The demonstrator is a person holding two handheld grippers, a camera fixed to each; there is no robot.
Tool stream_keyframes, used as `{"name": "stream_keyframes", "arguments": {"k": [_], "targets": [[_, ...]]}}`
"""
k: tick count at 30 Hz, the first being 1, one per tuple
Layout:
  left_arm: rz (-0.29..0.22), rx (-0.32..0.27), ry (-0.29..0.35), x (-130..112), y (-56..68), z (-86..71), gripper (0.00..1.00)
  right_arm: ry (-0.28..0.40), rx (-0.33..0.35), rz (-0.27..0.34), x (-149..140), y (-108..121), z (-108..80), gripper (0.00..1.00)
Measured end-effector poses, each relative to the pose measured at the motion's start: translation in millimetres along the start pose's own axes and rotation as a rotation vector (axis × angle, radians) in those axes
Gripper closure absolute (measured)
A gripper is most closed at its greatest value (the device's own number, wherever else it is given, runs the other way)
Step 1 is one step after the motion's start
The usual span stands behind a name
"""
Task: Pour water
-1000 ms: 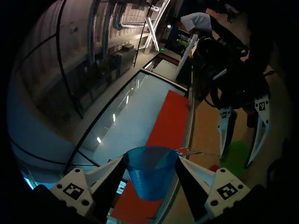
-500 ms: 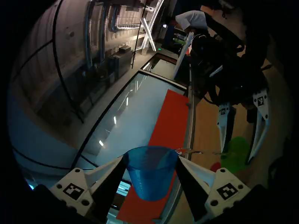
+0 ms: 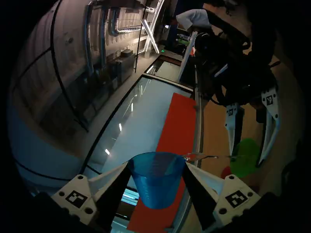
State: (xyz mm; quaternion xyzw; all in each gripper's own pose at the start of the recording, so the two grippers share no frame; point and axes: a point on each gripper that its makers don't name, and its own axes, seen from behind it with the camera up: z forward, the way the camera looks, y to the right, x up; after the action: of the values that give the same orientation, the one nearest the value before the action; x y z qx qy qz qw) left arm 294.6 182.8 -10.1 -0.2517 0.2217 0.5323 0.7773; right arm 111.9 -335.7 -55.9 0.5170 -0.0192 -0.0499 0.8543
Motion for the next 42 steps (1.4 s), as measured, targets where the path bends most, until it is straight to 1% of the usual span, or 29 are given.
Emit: {"name": "stream_keyframes", "arguments": {"k": [12, 20, 26, 42], "targets": [[0.046, -0.006, 0.002, 3.6, 0.8, 1.3, 0.13, 0.008, -0.006, 0.0, 1.8, 0.9, -2.4, 0.08], [0.072, -0.005, 0.004, 6.2, -2.7, 1.4, 0.13, 0.01, -0.009, -0.001, 2.2, 2.6, -4.5, 0.08], [0.103, -0.004, 0.003, 9.0, -6.5, 3.3, 0.13, 0.014, -0.01, -0.001, 2.8, 2.7, -5.2, 0.08], [0.161, -0.004, 0.002, 12.9, -6.9, 4.6, 0.13, 0.018, -0.013, -0.002, 4.7, 2.2, -6.0, 0.08]]}}
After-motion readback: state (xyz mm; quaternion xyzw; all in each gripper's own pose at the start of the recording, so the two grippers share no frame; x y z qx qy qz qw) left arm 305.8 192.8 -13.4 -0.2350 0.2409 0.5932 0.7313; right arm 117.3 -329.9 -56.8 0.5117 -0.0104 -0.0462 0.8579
